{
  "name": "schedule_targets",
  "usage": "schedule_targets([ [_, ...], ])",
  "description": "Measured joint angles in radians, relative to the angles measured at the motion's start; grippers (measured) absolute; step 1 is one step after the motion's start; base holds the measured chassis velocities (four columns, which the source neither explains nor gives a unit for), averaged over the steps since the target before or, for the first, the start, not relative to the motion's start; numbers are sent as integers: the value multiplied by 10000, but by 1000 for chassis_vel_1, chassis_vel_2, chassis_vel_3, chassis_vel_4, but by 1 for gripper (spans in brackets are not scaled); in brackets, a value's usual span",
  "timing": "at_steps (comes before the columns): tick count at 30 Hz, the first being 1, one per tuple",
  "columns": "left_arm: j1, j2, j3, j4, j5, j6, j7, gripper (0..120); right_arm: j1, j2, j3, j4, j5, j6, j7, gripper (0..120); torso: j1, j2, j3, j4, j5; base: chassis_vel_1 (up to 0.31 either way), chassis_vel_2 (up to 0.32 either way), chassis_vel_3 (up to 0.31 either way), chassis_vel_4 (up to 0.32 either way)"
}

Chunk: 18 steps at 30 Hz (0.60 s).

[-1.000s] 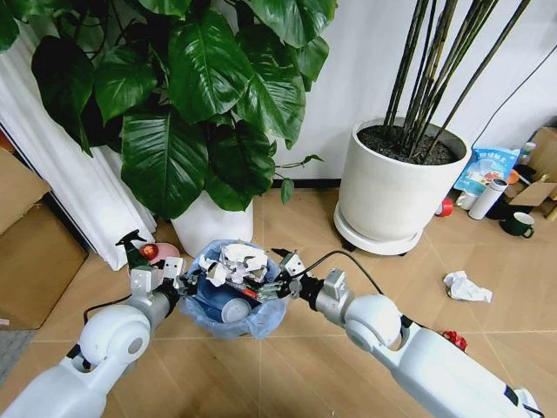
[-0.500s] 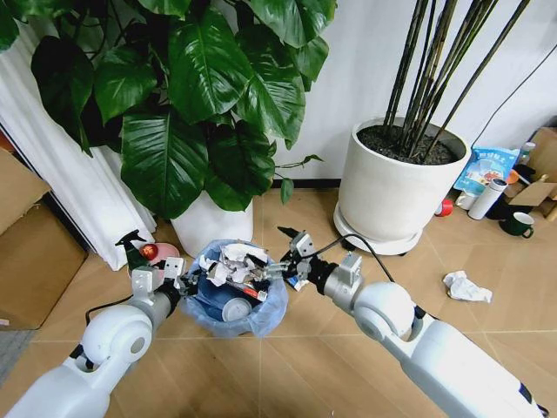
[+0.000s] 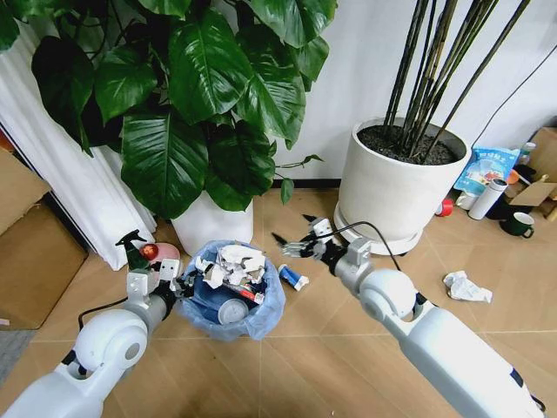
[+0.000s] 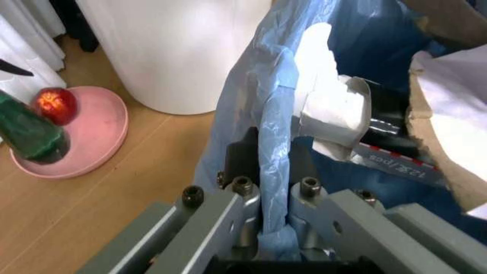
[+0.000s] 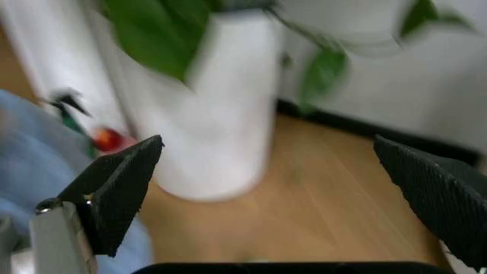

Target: Pick up the trash bin and place the garbage on the floor into it.

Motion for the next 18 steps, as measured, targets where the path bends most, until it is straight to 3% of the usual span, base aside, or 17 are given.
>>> schedule_targets([
  [5,20,8,-43,-101,-21,-2,-13,0,53,199,-28,-1526,-430,239,-243,100,0,0,0,0,3,0,0,0,0],
  [10,114,58,-135,-263,-41,-6,-20,0,347,599,-208,-3452,-1045,505,-1385,100,0,0,0,0,3,0,0,0,0],
  [16,219,5,-154,-439,-35,-29,-38,0,1587,1898,-624,-6372,-2103,1174,-3251,100,0,1,0,3,1,0,0,0,0],
  [18,219,5,-154,-439,-35,-29,-38,0,1587,1898,-624,-6372,-2103,1174,-3251,100,0,1,0,3,1,0,0,0,0],
])
